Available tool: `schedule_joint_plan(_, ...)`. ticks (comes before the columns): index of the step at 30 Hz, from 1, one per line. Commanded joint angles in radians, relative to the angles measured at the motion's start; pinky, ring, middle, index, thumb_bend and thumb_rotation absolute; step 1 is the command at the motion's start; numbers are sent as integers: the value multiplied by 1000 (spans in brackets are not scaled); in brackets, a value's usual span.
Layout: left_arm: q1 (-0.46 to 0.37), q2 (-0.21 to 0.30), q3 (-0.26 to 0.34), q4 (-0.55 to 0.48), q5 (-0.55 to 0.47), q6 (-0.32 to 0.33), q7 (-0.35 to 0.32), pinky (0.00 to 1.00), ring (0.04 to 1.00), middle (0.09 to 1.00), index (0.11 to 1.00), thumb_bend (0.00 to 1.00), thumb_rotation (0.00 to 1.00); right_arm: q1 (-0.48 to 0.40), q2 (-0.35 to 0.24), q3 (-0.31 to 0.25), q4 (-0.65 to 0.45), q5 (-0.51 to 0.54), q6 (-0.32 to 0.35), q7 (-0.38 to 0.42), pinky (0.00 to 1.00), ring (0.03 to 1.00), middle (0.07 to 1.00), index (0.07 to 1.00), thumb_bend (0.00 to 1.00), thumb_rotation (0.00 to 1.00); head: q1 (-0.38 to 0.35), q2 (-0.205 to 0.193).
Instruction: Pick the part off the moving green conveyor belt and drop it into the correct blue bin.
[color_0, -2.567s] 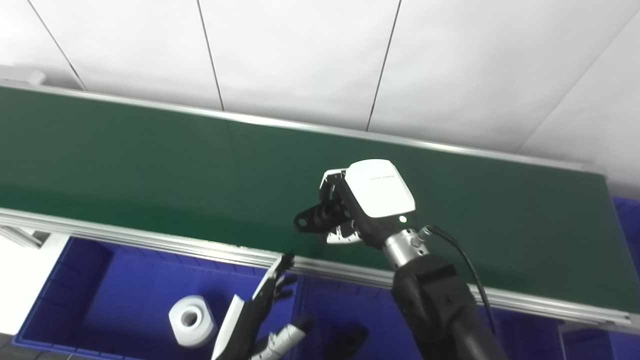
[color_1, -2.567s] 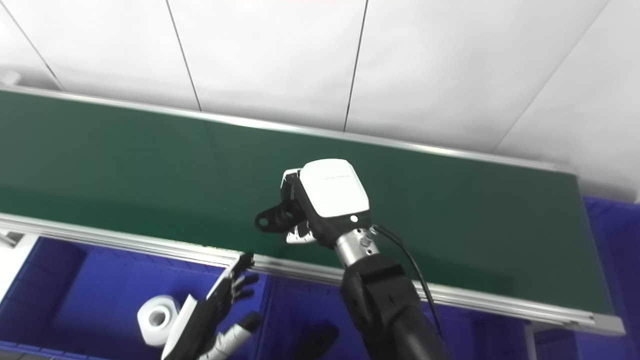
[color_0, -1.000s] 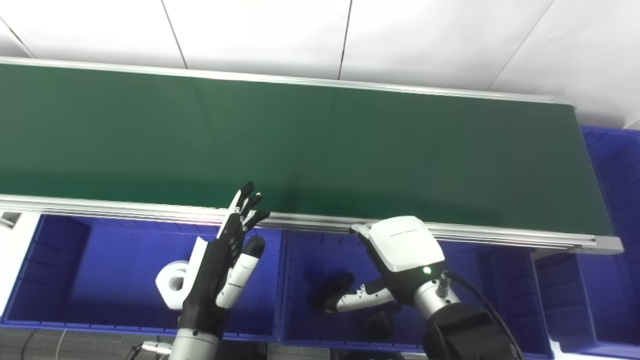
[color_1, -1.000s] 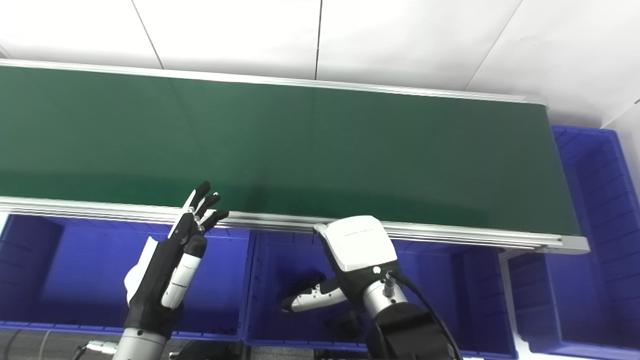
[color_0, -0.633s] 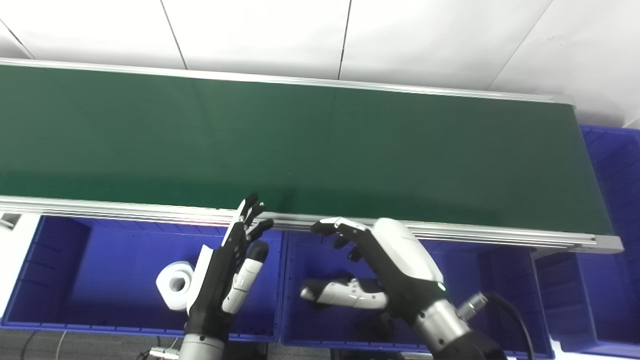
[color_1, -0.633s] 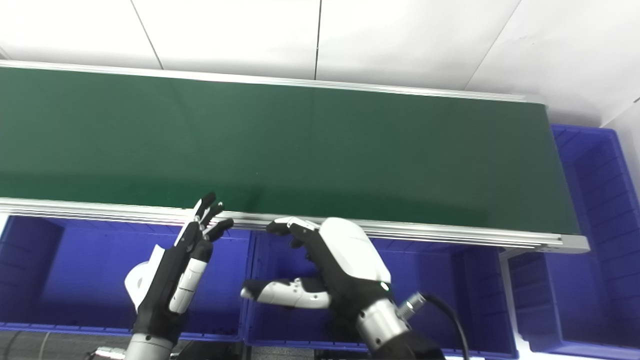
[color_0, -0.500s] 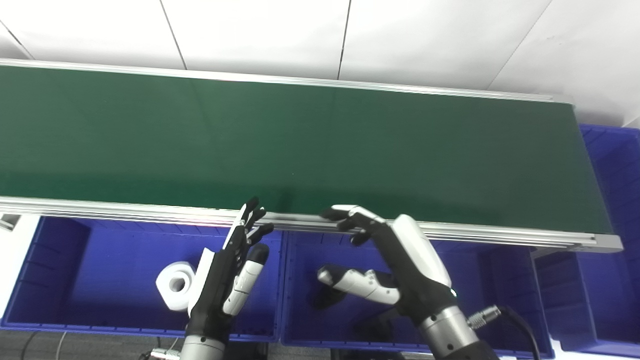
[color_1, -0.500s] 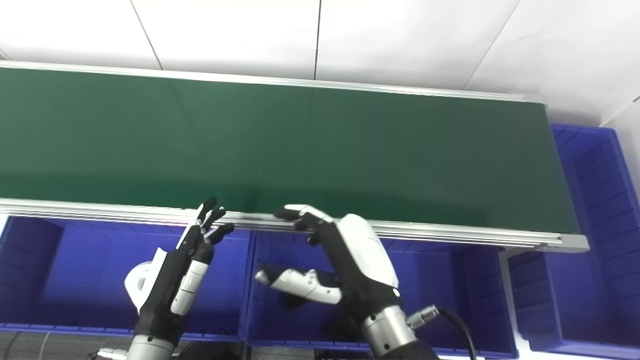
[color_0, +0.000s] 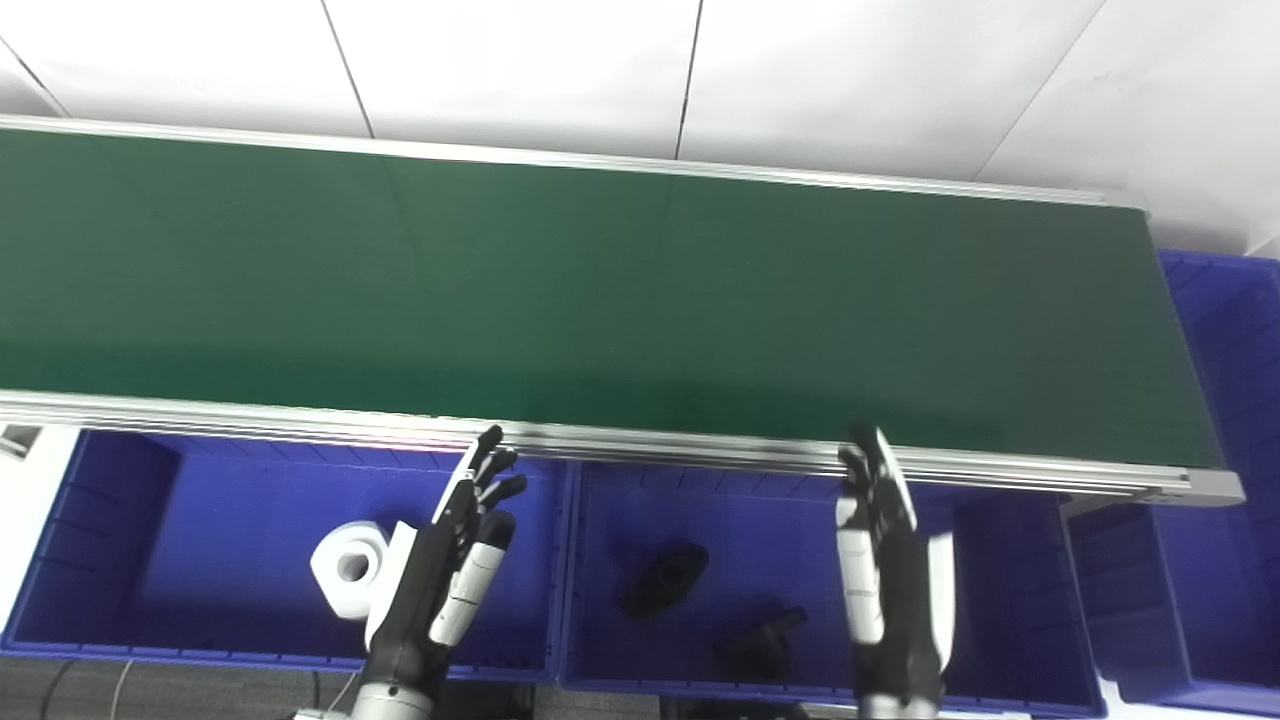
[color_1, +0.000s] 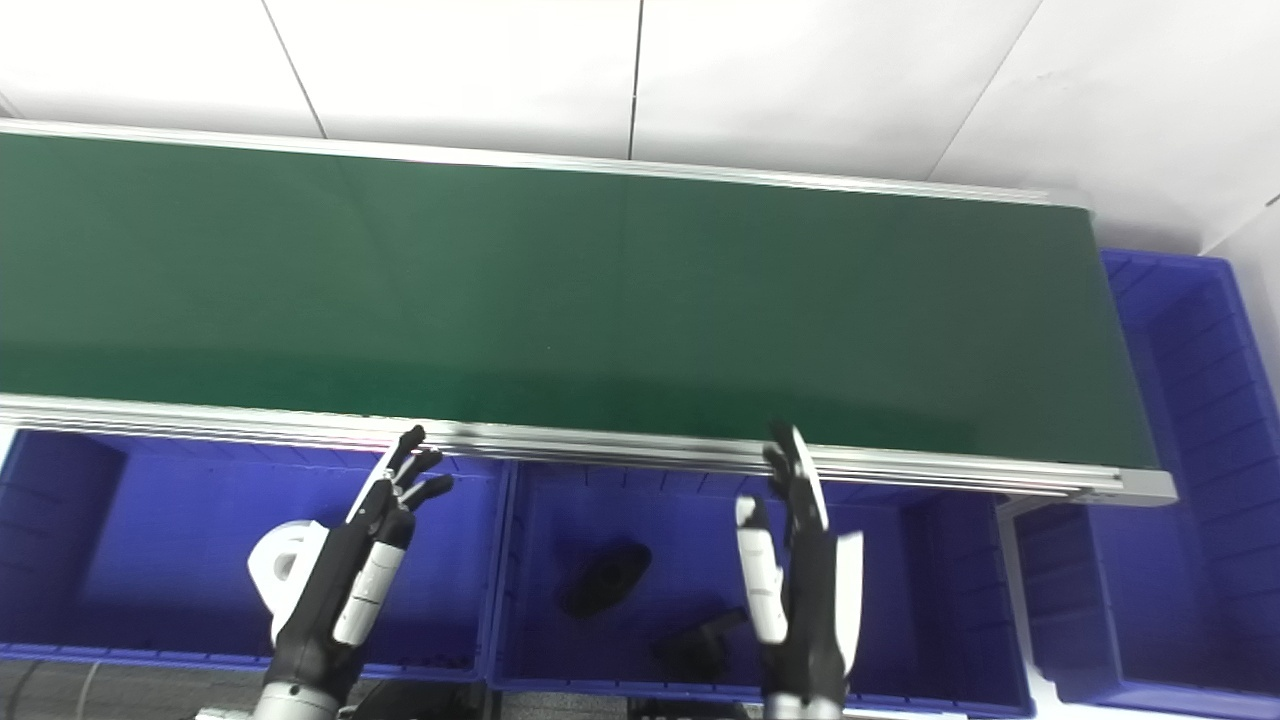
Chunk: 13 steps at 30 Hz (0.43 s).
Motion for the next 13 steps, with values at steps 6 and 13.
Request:
schedule_joint_plan(6, -32, -15, 46, 22, -35, -159, 37, 986, 893, 960, 998, 465, 1000, 3, 194, 167, 15, -36, -119, -82, 935, 927, 958, 947, 596, 1000, -31, -2)
schedule_joint_plan(13, -58, -55, 85, 106, -20, -317, 87, 963, 891, 951, 992, 478, 1000, 10, 180, 183, 12, -1, -105, -69, 916, 925, 951, 943, 624, 1000, -30, 4)
